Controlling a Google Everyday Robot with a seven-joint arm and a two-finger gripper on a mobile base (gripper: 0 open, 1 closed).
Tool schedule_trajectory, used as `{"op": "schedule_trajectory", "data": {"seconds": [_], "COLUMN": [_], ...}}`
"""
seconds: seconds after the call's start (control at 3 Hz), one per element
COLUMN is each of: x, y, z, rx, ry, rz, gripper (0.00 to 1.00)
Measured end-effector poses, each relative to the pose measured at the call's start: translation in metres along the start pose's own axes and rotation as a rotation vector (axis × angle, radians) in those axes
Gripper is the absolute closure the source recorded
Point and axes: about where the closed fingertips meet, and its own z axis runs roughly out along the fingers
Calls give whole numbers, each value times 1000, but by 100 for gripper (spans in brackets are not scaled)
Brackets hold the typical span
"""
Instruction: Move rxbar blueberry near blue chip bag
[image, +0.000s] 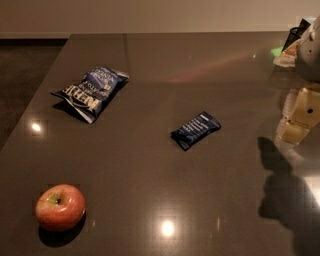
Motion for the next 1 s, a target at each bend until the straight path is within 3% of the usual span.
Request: {"op": "schedule_trajectory", "data": {"seconds": [0.67, 1.0], "x": [-4, -15], "y": [-4, -17], "z": [1, 14], "rx": [4, -14], "ry": [-8, -36], "rz": [-22, -80], "gripper": [0, 0]}}
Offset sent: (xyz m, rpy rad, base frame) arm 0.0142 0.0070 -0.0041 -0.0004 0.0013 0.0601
